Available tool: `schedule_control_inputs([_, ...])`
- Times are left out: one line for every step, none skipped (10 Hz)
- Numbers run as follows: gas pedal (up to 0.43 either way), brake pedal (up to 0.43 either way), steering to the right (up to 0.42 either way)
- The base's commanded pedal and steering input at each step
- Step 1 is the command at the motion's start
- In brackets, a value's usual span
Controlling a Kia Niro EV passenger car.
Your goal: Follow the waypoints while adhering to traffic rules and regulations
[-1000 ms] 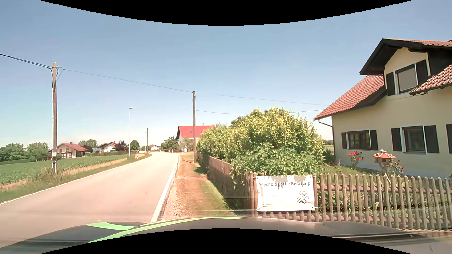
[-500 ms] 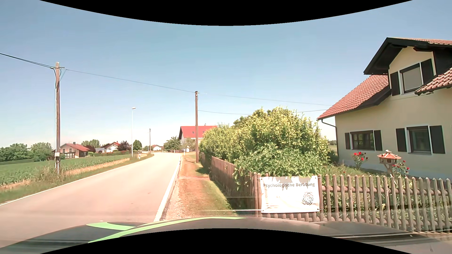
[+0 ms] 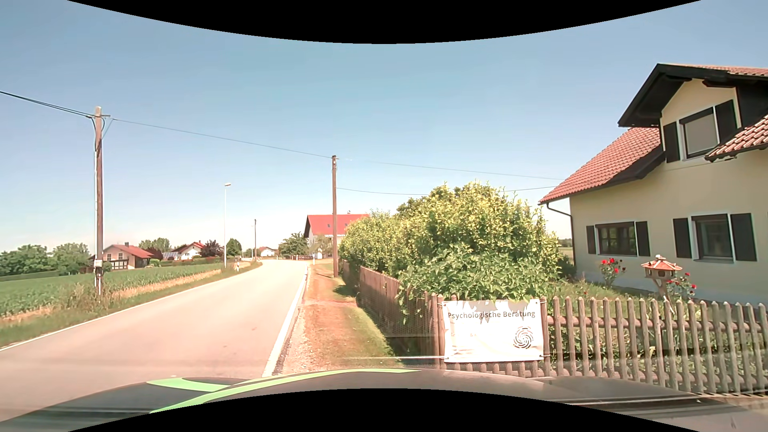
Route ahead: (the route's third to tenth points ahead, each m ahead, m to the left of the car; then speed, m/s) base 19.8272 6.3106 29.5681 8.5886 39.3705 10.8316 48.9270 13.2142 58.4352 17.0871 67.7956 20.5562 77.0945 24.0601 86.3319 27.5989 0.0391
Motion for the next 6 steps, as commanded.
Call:
schedule_control_inputs([0.000, 0.238, -0.961])
schedule_control_inputs([0.000, 0.287, -0.960])
schedule_control_inputs([0.000, 0.329, -0.953])
schedule_control_inputs([0.000, 0.354, -0.941])
schedule_control_inputs([0.000, 0.354, -0.934])
schedule_control_inputs([0.000, 0.348, -0.928])
